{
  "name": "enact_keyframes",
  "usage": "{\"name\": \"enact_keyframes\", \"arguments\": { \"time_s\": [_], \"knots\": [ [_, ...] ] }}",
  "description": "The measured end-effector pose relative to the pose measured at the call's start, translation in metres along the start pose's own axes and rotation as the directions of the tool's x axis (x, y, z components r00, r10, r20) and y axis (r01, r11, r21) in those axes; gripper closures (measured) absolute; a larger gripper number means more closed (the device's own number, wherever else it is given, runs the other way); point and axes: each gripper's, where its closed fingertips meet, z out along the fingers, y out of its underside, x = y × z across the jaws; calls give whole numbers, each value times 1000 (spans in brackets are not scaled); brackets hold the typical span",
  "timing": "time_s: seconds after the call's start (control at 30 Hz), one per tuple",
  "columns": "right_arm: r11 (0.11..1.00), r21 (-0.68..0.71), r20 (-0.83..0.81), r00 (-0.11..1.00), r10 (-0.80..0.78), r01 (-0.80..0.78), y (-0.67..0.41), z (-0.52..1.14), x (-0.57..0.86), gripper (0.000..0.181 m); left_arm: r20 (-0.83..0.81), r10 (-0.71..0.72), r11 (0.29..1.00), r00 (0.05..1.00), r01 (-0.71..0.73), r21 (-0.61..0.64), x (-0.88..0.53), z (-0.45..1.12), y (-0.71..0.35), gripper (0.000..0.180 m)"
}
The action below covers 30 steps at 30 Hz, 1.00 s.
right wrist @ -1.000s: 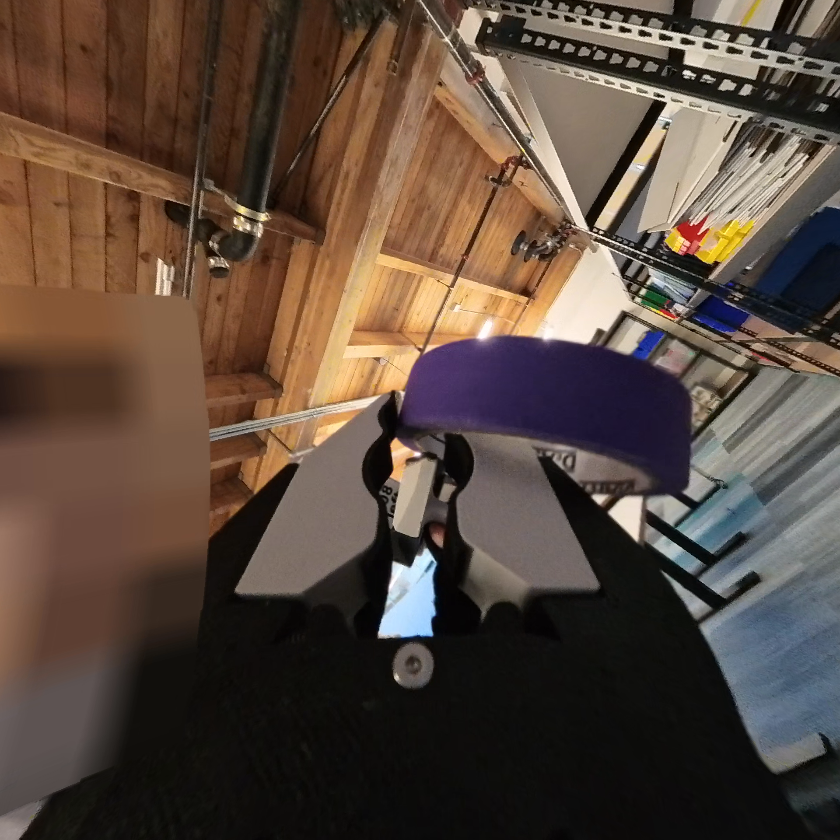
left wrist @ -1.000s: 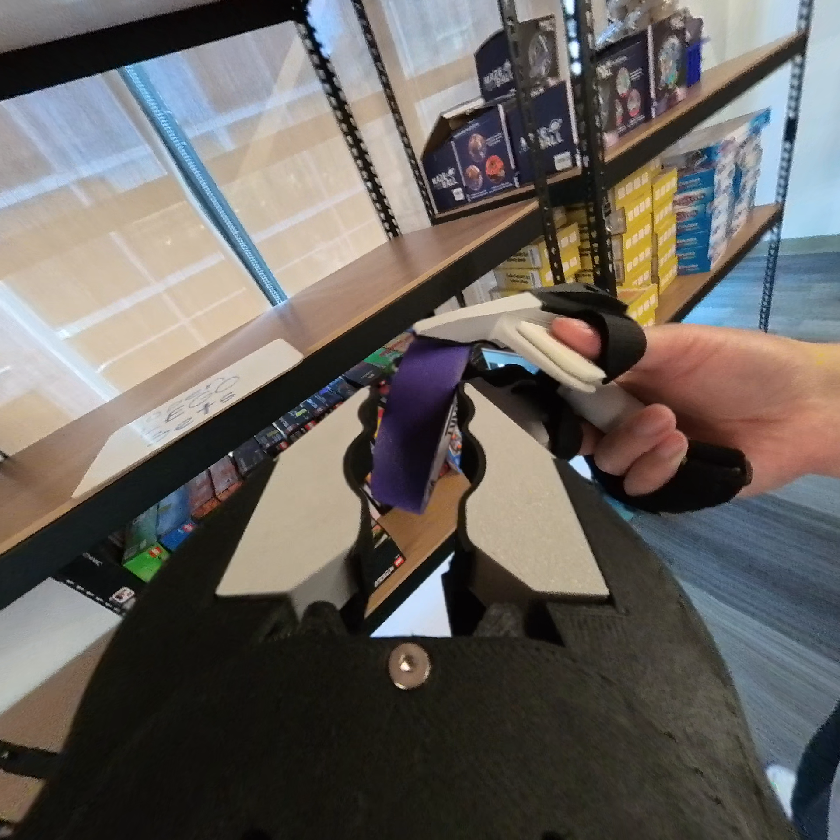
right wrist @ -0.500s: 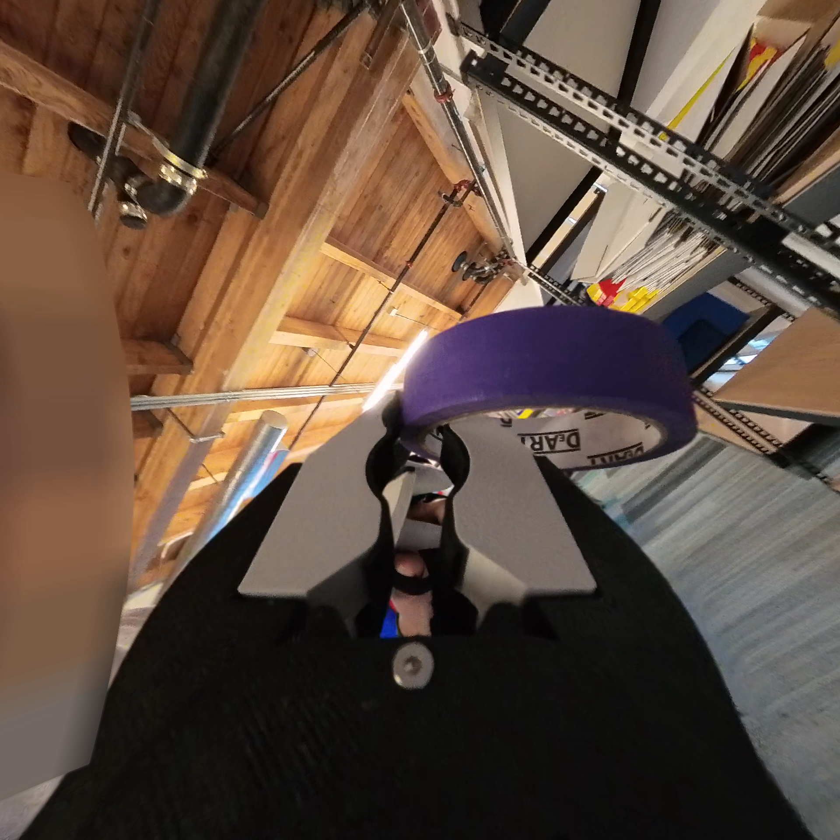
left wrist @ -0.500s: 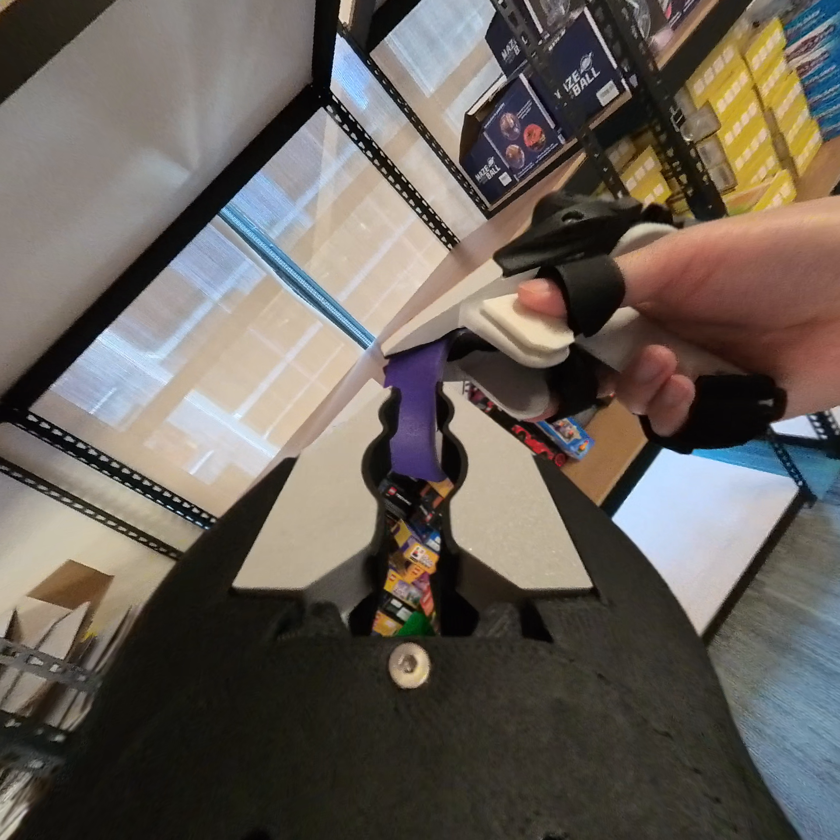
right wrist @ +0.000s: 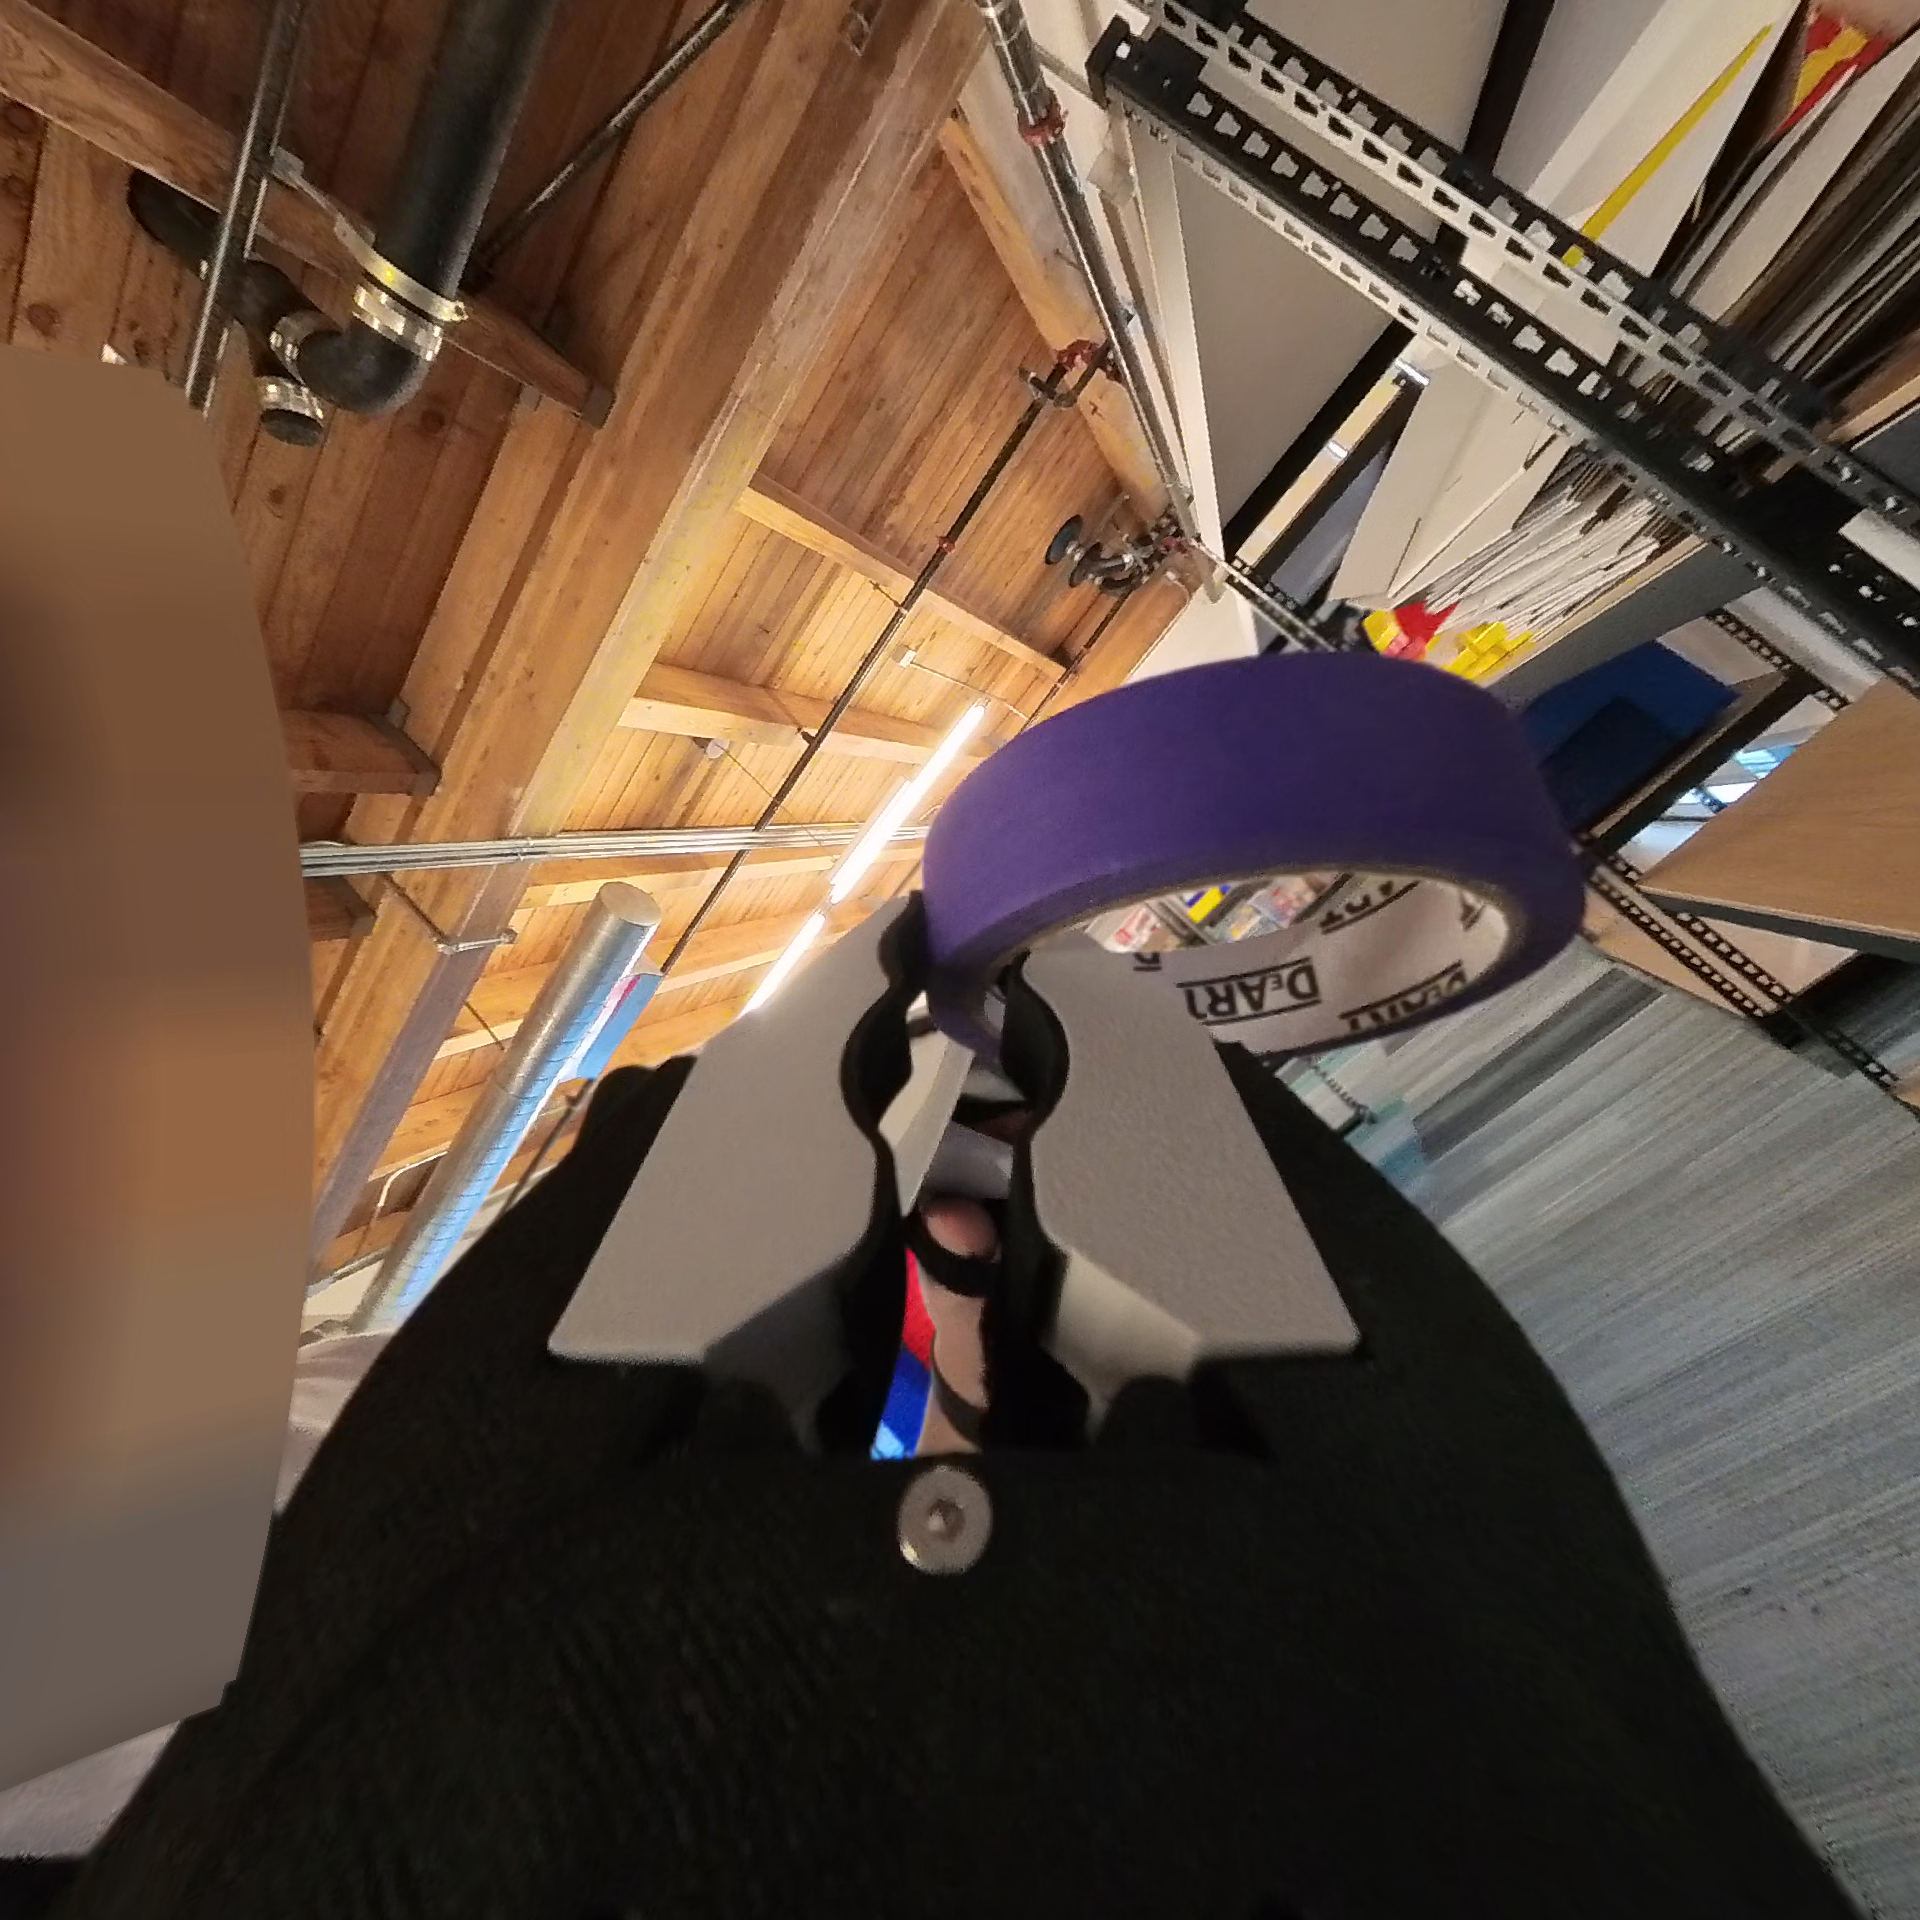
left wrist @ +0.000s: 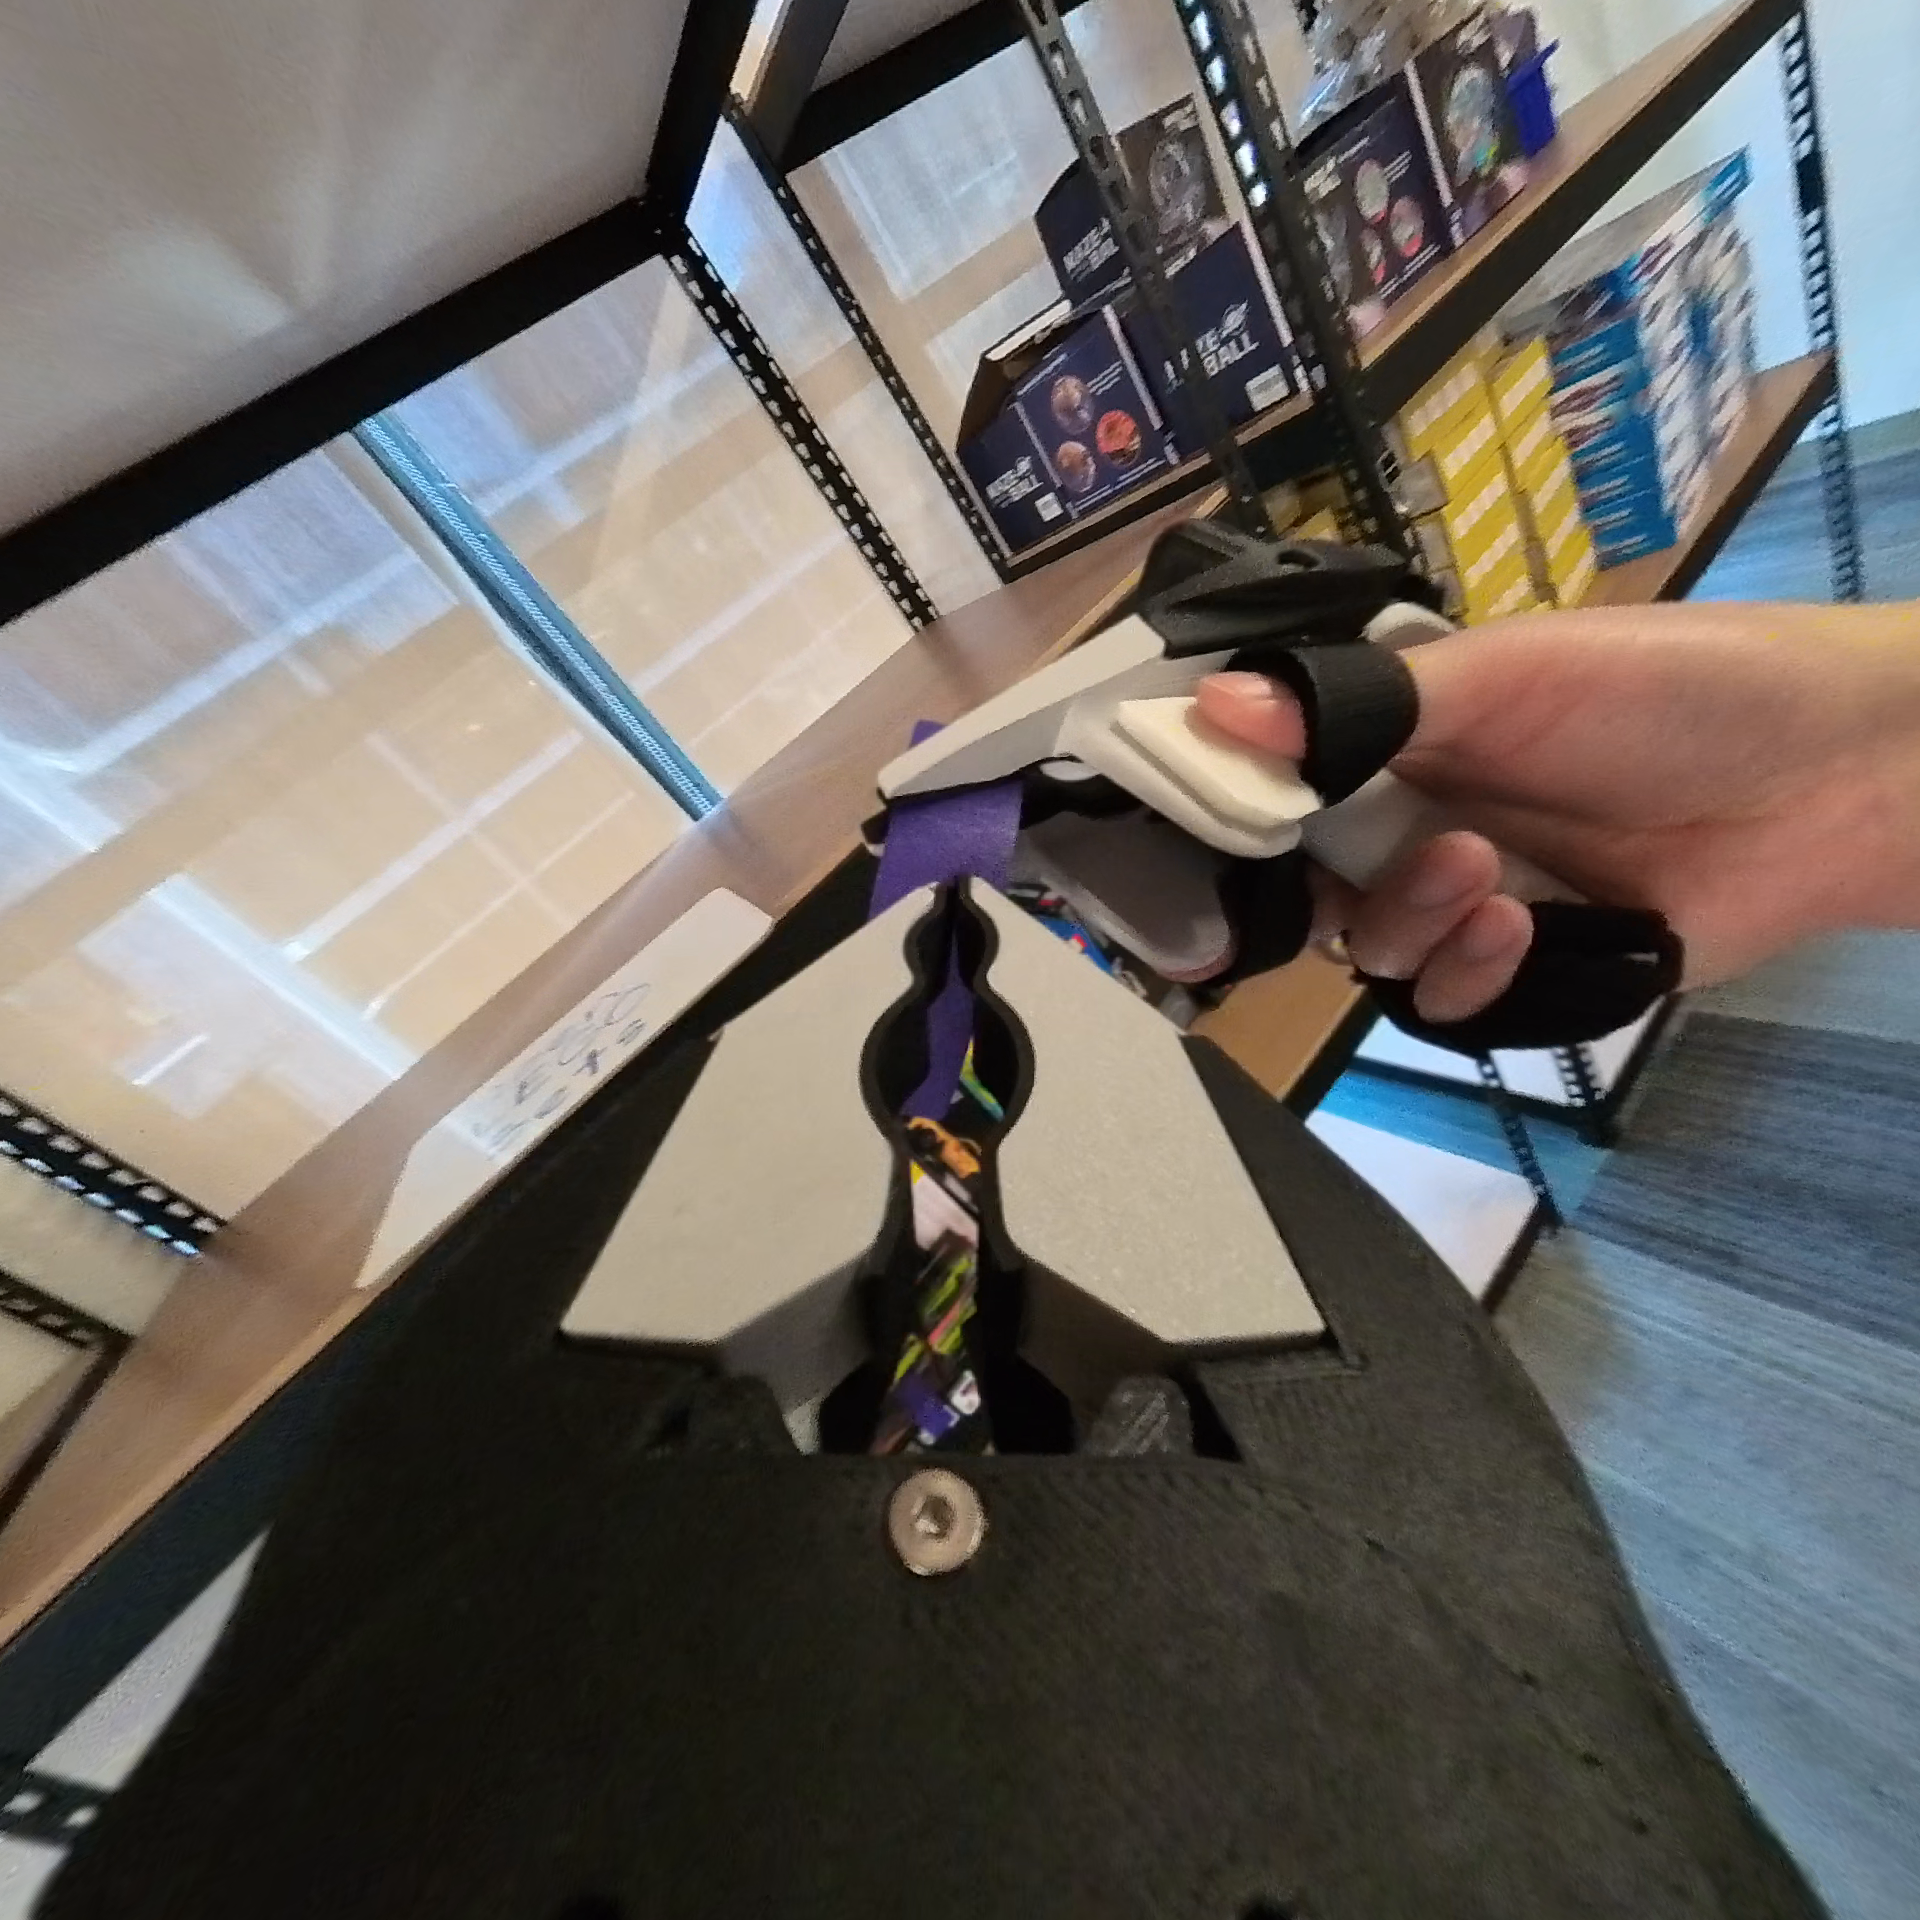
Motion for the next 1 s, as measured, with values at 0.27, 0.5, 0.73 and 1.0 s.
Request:
{"name": "enact_keyframes", "arguments": {
  "time_s": [0.27,0.5,0.73,1.0],
  "knots": [
    [1000,1,6,1000,12,-12,-2,6,3,173,3,60,998,998,-60,7,1,0,0,162],
    [999,14,3,999,46,-46,-6,9,6,172,108,108,994,988,-110,11,-13,3,1,179],
    [999,-2,6,999,44,-44,-6,8,6,172,40,-36,991,999,30,131,-19,-12,-15,168],
    [989,-144,43,999,-29,35,6,13,-9,173,-312,-272,946,910,313,87,-17,-18,-15,170]
  ]
}}
